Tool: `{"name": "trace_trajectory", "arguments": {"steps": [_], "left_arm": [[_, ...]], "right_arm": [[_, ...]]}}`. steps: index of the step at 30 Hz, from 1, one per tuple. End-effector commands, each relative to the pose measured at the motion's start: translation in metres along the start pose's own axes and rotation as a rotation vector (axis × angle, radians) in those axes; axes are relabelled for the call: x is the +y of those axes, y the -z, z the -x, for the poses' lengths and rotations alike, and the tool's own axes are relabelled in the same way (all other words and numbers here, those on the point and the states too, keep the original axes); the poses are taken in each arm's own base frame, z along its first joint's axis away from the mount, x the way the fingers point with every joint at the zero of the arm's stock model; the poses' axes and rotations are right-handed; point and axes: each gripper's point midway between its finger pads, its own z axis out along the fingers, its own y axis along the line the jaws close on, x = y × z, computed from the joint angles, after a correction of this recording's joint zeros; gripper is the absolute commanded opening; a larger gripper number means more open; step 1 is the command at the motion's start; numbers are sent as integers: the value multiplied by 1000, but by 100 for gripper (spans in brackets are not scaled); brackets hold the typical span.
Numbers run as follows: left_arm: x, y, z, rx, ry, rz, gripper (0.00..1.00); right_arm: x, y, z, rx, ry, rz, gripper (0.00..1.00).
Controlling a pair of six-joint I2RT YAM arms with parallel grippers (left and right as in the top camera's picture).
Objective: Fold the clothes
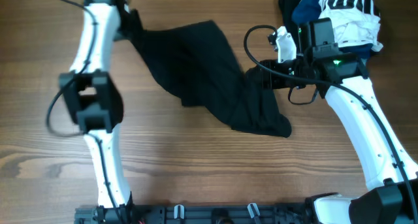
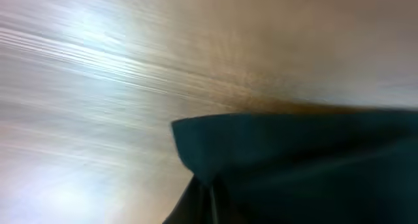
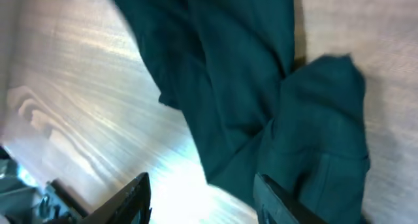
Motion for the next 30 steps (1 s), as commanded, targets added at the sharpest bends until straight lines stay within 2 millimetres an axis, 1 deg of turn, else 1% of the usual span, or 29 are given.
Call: {"name": "trace_trajectory", "arguments": {"steps": [1, 3, 5, 7, 8, 9, 11, 13, 14, 16, 20, 21, 24, 26, 27, 28, 29, 30], "left_arm": [[-7, 166, 32, -298, 26, -86, 4], [-14, 217, 28, -383, 13, -124, 4], [-22, 258, 20, -448, -4, -159, 4], [-28, 286, 12, -491, -18, -187, 4], [-31, 296, 8, -505, -26, -199, 4], [-33, 302, 5, -513, -32, -207, 4], [-38, 304, 1, -509, -39, -214, 4], [-40, 301, -1, -496, -37, -215, 4], [-40, 300, -1, -491, -26, -217, 4], [-40, 299, -2, -485, -21, -217, 4], [-39, 298, -5, -475, -22, -213, 4], [-39, 297, -6, -468, -22, -210, 4], [-38, 296, -8, -461, -23, -207, 4], [-38, 296, -8, -461, -23, -207, 4], [-38, 296, -8, -460, -23, -207, 4], [-38, 296, -8, -457, -23, -206, 4], [-37, 295, -9, -454, -23, -204, 4], [-37, 295, -10, -451, -23, -203, 4]], "right_arm": [[6, -1, -15, 62, -47, 37, 53], [6, 0, -22, 91, -62, 33, 54], [5, 0, -28, 114, -70, 31, 54], [8, 0, -37, 147, -67, 32, 54], [12, -1, -42, 169, -50, 36, 55], [14, -5, -48, 190, -36, 28, 57], [17, -16, -59, 226, -8, 3, 59], [15, -36, -73, 267, 11, -23, 61], [13, -42, -77, 279, 3, -42, 60], [-3, -64, -85, 298, -10, -122, 61], [-34, -91, -91, 320, -39, -229, 62], [-42, -98, -92, 328, -42, -255, 65], [-54, -123, -88, 322, -34, -259, 74], [-60, -142, -80, 291, -19, -251, 75], [-62, -148, -78, 283, -17, -249, 75], [-63, -153, -76, 274, -14, -243, 71], [-62, -155, -74, 265, -12, -234, 62], [-62, -155, -73, 261, -12, -232, 38]]}}
